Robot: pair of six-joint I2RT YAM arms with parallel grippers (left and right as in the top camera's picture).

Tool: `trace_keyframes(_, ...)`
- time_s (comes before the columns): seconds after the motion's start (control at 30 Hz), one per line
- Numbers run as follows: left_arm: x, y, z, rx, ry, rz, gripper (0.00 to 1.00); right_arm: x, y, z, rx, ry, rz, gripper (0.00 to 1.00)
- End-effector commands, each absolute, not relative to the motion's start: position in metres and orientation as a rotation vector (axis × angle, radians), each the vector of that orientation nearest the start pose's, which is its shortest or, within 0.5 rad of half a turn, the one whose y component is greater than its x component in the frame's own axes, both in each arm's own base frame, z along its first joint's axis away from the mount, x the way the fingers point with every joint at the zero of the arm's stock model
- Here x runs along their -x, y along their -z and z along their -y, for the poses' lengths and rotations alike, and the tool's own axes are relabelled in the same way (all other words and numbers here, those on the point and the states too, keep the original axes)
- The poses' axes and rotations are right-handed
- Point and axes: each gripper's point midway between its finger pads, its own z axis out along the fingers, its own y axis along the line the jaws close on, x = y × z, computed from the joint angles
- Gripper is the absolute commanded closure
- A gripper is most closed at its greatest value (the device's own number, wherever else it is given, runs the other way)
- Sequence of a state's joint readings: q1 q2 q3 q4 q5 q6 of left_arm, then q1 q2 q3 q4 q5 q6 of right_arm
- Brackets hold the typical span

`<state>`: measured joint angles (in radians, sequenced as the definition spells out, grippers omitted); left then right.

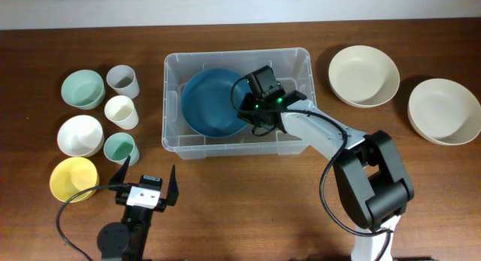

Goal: Pack container
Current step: 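Lower the blue bowl into the bin and open the right gripper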

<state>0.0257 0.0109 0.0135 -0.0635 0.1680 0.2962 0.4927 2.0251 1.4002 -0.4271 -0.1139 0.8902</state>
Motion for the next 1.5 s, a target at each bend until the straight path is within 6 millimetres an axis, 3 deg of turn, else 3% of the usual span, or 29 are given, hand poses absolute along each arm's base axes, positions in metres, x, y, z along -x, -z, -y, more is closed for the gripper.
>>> trace_keyframes(0.0, -0.244, -0.161, 0.022, -0.353, -0.112, -1.594, 0.0, -0.426, -0.055, -0.261, -0.485, -0.637, -2.689, 0.96)
trace_keyframes(0.53, -0.244, -0.161, 0.022, -0.352, -0.112, -1.594, 0.0, -0.412, -0.049, -0.264, -0.472, -0.606, -2.741, 0.92)
trace_keyframes(0.77, -0.244, -0.161, 0.022, -0.352, -0.111, -1.594, 0.0, -0.412, -0.049, -0.264, -0.472, -0.608, -2.742, 0.56)
trace_keyframes(1.47, -0.244, -0.161, 0.022, -0.352, -0.111, -1.594, 0.0, -0.407, -0.053, -0.272, -0.412, -0.664, -2.761, 0.54)
